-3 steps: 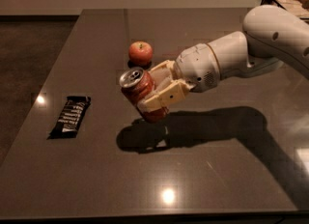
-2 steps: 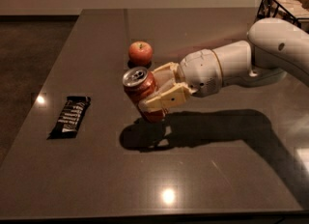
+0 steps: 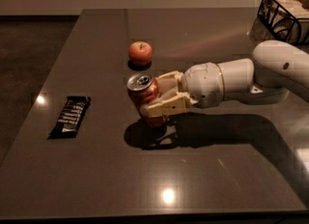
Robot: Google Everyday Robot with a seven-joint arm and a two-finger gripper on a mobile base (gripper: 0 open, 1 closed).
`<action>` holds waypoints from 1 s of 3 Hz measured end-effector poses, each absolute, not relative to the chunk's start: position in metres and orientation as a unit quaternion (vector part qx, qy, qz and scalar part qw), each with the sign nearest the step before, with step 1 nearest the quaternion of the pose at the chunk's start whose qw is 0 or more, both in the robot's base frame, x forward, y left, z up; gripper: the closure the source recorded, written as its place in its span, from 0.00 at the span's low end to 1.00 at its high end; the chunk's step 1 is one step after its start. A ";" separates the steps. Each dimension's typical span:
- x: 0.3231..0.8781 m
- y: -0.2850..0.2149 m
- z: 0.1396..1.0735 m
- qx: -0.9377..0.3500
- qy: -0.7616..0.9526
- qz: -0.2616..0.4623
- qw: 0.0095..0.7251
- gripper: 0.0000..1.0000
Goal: Place coke can upright
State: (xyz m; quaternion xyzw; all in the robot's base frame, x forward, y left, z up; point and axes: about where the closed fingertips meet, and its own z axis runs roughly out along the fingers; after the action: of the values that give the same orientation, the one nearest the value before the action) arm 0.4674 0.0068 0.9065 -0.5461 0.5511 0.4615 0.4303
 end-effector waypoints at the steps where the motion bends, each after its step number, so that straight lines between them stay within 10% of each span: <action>1: 0.468 0.007 0.899 -0.530 0.555 0.467 0.440 1.00; 3: 0.468 0.008 0.890 -0.515 0.558 0.464 0.456 0.59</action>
Offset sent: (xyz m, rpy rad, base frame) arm 0.0019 -0.0036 -0.0219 0.0532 0.0040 -0.0877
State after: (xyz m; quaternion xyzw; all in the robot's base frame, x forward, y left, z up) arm 0.4679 0.0081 0.8898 -0.5153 0.5581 0.4635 0.4562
